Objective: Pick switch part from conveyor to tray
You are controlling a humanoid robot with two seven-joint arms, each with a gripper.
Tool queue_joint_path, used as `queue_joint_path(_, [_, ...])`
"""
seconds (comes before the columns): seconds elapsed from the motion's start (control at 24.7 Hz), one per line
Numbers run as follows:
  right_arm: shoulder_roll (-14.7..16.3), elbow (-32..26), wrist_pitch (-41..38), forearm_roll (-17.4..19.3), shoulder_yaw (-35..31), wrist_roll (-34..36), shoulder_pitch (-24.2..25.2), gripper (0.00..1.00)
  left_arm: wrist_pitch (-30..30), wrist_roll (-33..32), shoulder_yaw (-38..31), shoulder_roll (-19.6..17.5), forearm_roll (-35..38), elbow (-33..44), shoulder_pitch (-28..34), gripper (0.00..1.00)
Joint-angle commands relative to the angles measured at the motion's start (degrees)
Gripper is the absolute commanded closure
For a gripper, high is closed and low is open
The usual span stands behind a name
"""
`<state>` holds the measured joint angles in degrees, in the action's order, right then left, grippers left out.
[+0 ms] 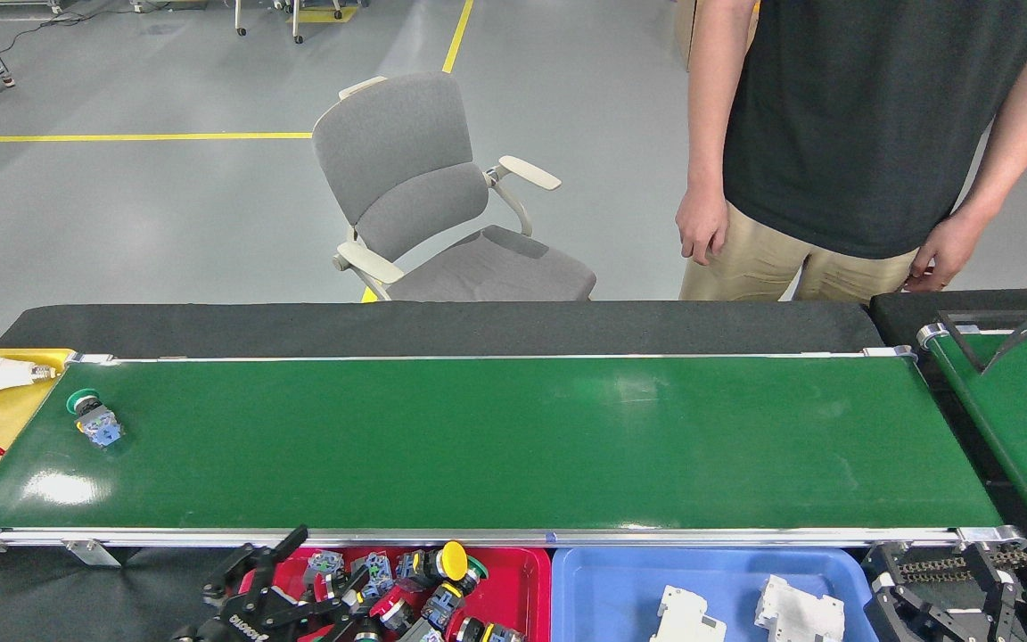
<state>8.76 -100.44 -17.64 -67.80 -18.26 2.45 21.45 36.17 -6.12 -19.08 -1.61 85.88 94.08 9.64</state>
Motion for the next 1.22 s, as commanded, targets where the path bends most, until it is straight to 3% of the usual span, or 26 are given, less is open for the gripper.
queue_joint_path(0.0, [0.64, -0.90, -0.90, -0.05, -0.37, 0.45, -0.09, 0.00, -5.93, 0.32, -3.42, 0.11, -0.36, 0.23, -0.15, 0.00])
queue_joint_path(0.2, [0.64, -0.90, -0.90, -0.05, -0.37, 0.54, -0.09, 0.00, -9.89, 0.41, -10.54, 0.20, -0.62, 0.23, -0.15, 0.00])
queue_joint_path(0.49, [1.34, -0.81, -1.34, -0.13, -0.28, 3.97, -0.09, 0.00, -9.62, 3.93, -13.26, -0.06, -0.71, -0.21, 0.12, 0.00])
queue_joint_path(0.61, [0.82, -0.90, -0.81, -2.16, -0.28, 6.17, -0.09, 0.00, -9.36, 3.93, -12.82, -0.15, -0.80, -0.21, 0.73, 0.00])
queue_joint_path(0.93, [-3.05, -0.90, 0.24, -6.46, -0.19, 6.08, -0.26, 0.00, -6.37, 3.93, -13.17, -0.94, -1.41, -0.65, 1.00, 0.00])
queue_joint_path(1.17, [-5.95, -0.90, 0.42, -6.55, -0.19, 5.90, -0.44, 0.00, -6.37, 3.93, -13.44, -1.03, -1.41, -0.56, 1.61, 0.00])
